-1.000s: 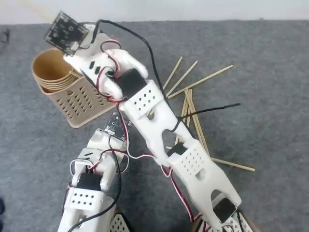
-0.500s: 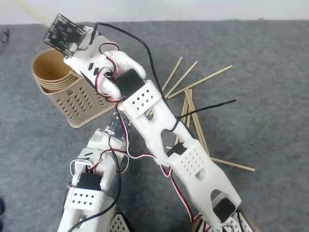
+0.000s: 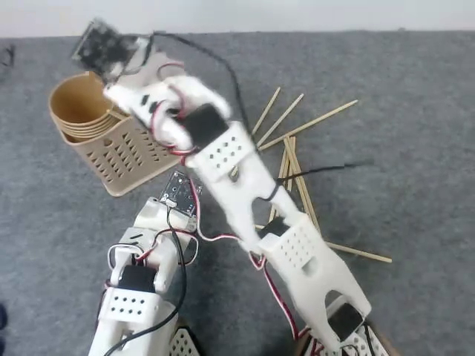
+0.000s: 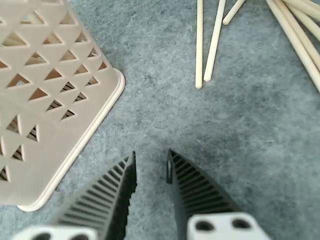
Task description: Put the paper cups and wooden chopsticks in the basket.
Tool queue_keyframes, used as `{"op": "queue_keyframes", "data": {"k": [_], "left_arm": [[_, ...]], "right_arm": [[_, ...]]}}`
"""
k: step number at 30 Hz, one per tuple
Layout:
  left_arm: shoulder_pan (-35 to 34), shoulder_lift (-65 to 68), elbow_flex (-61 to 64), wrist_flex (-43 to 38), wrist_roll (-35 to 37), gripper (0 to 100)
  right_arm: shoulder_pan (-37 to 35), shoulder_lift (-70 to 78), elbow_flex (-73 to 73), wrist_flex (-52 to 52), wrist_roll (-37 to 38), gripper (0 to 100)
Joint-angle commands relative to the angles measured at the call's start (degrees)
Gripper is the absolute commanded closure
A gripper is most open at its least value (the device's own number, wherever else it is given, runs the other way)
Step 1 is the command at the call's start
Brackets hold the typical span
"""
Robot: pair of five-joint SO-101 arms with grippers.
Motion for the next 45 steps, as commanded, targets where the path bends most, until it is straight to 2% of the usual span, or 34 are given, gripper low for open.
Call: {"op": "queue_keyframes", "data": {"k": [1, 7, 12, 17, 20, 22, 25, 33, 39, 43, 45], "left_arm": [[0.44, -0.79, -0.4, -1.49, -0.62, 91], [0.35, -0.79, -0.4, -1.49, -0.62, 91], [0.26, -0.79, -0.4, -1.49, -0.62, 91], [-0.88, -0.79, -0.4, -1.49, -0.62, 91], [-1.32, -0.79, -0.4, -1.49, -0.62, 91], [-1.23, -0.79, -0.4, -1.49, -0.62, 91], [-1.23, -0.79, -0.4, -1.49, -0.62, 91], [-1.14, -0.79, -0.4, -2.46, -0.53, 91], [-1.23, -0.79, -0.4, -2.46, -0.53, 91], [-1.23, -0.79, -0.31, -2.46, -0.53, 91], [-1.23, -0.79, -0.31, -2.46, -0.53, 91]], "right_arm": [[3.03, -9.36, -8.0, 8.13, -0.44, 89.8], [9.19, -17.01, -7.56, 32.4, -0.44, 89.8], [17.63, -20.35, -6.77, 44.97, -0.79, 89.8], [30.37, -21.67, 4.22, 44.88, -0.88, 89.8], [33.54, -22.02, 18.73, 44.79, -3.6, 89.8], [33.71, -22.11, 28.75, 44.62, -6.77, 89.8], [33.45, -21.85, 38.33, 44.44, -7.56, 89.8], [33.36, -21.49, 50.29, 42.51, -7.65, 89.8], [33.36, -21.85, 65.93, 34.15, -7.65, 90.1], [33.1, -22.11, 73.14, 28.44, -7.65, 98.8], [33.19, -22.11, 75.16, 26.86, -7.56, 98.0]]}}
